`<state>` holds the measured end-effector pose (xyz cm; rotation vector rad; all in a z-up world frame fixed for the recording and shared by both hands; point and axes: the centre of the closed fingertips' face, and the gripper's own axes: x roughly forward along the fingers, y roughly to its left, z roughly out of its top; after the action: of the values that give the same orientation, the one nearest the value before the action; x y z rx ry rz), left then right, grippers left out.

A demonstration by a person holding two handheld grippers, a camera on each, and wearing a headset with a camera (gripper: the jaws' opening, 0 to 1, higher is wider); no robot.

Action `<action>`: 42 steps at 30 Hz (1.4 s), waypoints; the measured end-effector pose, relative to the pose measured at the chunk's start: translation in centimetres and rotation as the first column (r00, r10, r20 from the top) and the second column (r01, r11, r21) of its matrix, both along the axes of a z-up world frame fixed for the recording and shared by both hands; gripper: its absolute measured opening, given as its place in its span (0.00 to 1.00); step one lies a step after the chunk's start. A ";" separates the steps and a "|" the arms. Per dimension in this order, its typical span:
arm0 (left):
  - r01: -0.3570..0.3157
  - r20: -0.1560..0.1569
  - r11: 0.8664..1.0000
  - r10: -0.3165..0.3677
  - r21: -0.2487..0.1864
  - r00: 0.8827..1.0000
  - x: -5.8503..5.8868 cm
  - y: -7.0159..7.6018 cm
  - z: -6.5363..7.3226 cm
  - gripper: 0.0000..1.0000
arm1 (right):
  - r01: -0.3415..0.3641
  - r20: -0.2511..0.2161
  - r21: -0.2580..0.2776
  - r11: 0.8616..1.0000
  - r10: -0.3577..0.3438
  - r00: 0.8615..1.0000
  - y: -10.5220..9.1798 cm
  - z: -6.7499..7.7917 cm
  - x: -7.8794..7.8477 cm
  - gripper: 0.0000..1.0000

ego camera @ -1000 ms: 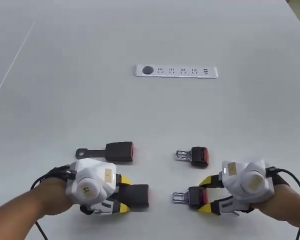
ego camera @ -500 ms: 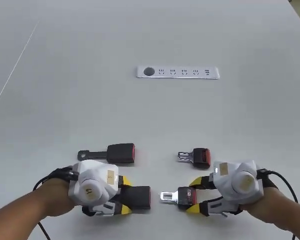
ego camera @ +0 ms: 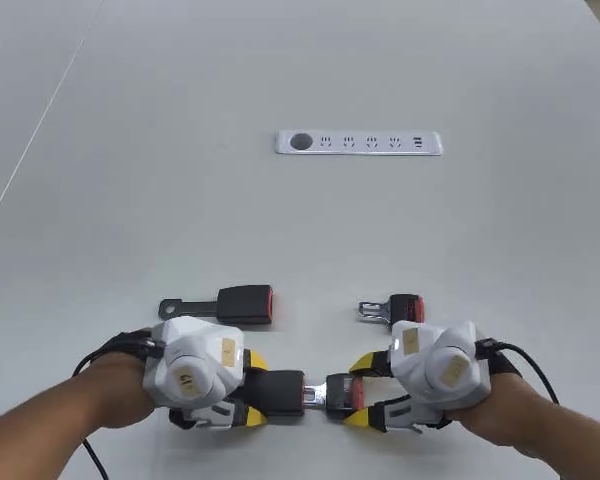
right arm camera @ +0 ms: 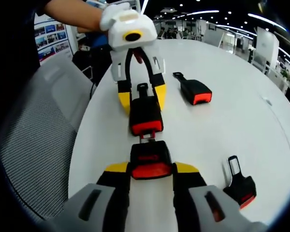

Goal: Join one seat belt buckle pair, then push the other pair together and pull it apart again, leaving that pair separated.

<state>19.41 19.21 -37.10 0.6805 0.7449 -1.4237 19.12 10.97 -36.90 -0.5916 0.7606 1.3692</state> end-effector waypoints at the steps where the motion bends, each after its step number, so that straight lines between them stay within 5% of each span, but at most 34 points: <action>1: 0.001 -0.001 1.000 -0.001 0.001 1.000 0.0 0.0 0.0 0.34 | 0.016 -0.022 0.012 1.000 -0.016 1.000 0.1 0.1 -0.3 0.35; 42: 0.056 0.003 0.998 -0.057 0.014 0.998 0.4 0.3 -0.2 0.33 | 0.025 -0.063 0.004 1.000 -0.025 0.998 2.1 -0.2 -0.2 0.33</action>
<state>19.82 19.56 -37.27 0.7195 0.7389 -1.4697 18.89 13.06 -37.13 -0.5353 0.8128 1.3715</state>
